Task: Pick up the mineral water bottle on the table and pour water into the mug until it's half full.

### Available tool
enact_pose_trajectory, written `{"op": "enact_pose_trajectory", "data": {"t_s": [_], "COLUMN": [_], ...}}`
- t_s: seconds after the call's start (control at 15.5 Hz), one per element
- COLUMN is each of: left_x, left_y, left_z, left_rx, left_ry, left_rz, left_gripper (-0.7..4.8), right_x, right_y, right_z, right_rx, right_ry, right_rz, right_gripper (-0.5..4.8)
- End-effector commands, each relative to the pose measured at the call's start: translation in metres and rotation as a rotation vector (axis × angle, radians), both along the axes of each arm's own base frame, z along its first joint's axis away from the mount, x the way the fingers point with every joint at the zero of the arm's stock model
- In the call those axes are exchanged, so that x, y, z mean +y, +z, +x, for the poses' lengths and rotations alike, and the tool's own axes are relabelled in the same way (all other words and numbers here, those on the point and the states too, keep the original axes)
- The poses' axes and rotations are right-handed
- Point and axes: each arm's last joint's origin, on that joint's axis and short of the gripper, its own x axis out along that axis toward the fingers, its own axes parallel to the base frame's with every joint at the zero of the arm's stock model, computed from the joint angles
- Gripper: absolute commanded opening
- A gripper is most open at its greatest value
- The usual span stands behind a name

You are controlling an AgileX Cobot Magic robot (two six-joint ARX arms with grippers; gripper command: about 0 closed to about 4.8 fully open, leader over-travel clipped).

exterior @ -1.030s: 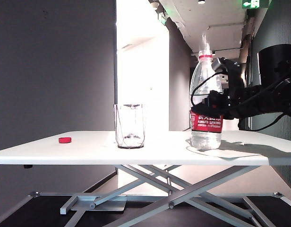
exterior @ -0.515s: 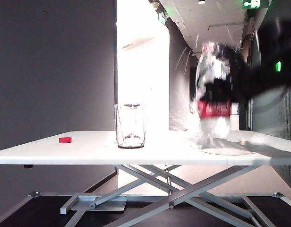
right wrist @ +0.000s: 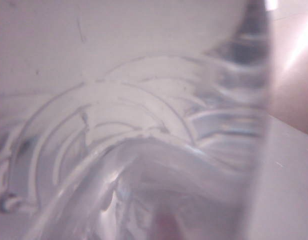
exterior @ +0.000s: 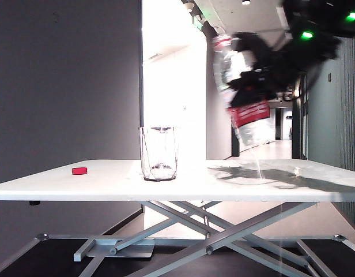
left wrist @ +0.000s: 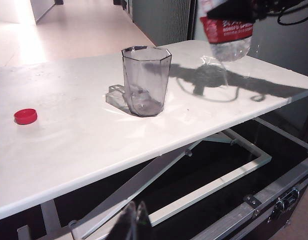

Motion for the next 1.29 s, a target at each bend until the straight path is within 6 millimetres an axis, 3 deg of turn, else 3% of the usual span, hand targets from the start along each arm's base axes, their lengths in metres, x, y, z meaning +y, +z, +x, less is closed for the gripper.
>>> {"op": "enact_pose_trajectory", "data": {"t_s": [0.06, 0.32, 1.29], "left_x": [0.0, 0.0, 0.0], "left_y": [0.001, 0.001, 0.001], "left_z": [0.0, 0.0, 0.0], "left_rx": [-0.007, -0.007, -0.007], "left_ry": [-0.008, -0.008, -0.005], "left_rz": [-0.001, -0.001, -0.001], "left_gripper": [-0.05, -0.05, -0.05], "right_x": [0.013, 0.025, 0.036], "right_y": [0.019, 0.016, 0.006], "right_z": [-0.001, -0.006, -0.011], "right_rx": [-0.121, -0.142, -0.176], "right_ry": [0.014, 0.017, 0.043], "right_rz": [-0.028, -0.149, -0.499], "right_gripper": [-0.06, -0.06, -0.06]}}
